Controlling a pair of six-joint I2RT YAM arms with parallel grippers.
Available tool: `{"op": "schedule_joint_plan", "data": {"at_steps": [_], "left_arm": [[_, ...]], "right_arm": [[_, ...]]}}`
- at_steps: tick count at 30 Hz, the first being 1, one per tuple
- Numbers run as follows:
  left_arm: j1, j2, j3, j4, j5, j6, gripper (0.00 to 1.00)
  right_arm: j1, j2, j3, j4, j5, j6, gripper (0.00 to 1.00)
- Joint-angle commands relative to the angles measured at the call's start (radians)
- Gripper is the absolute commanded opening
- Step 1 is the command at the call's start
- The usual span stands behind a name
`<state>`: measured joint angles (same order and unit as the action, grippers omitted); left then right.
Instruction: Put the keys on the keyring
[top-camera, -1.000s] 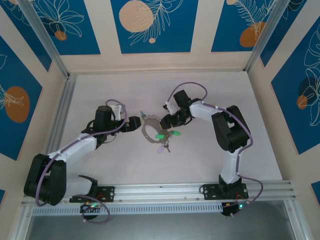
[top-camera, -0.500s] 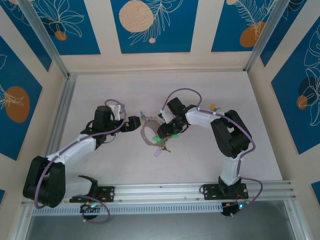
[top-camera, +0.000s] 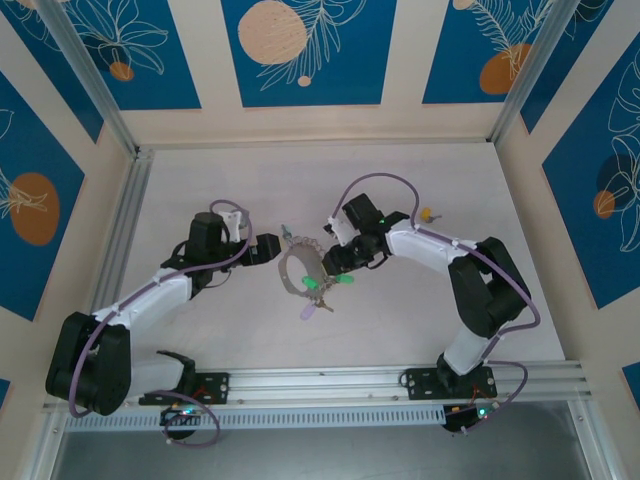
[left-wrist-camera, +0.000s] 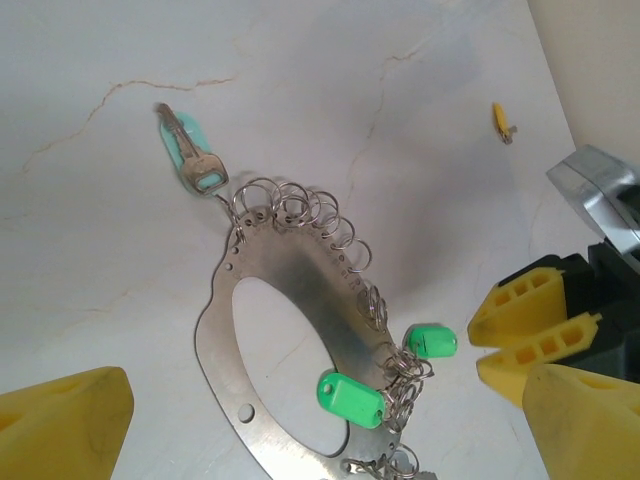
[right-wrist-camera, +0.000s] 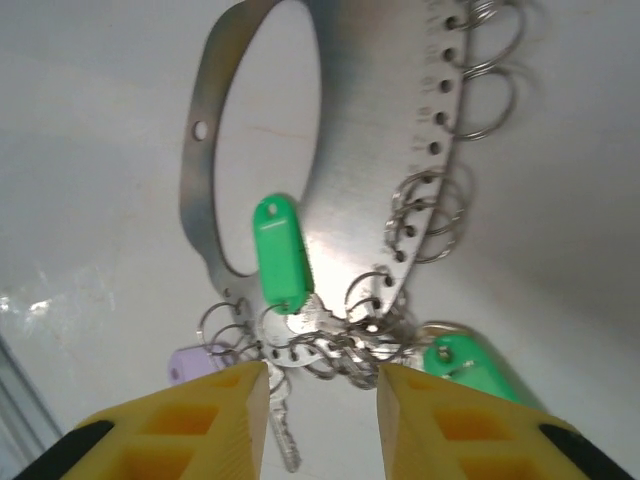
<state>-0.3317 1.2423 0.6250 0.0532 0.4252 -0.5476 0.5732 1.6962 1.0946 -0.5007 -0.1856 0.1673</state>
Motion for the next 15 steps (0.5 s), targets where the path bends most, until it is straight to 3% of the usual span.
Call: {"op": "schedule_joint_plan", "data": {"at_steps": [1, 15], "left_arm": [[-0.006, -0.02, 0.013, -0.041, -0.007, 0.016, 0.99], [-0.006, -0.023, -0.003, -0.038, -0.005, 0.011, 0.97]], "right_arm": [[-0.001, 0.06, 0.063, -0.061, 0.043, -0.055, 0.32], [0.087, 0.154, 0.151, -0.155, 0.097, -0.132, 0.24]]}}
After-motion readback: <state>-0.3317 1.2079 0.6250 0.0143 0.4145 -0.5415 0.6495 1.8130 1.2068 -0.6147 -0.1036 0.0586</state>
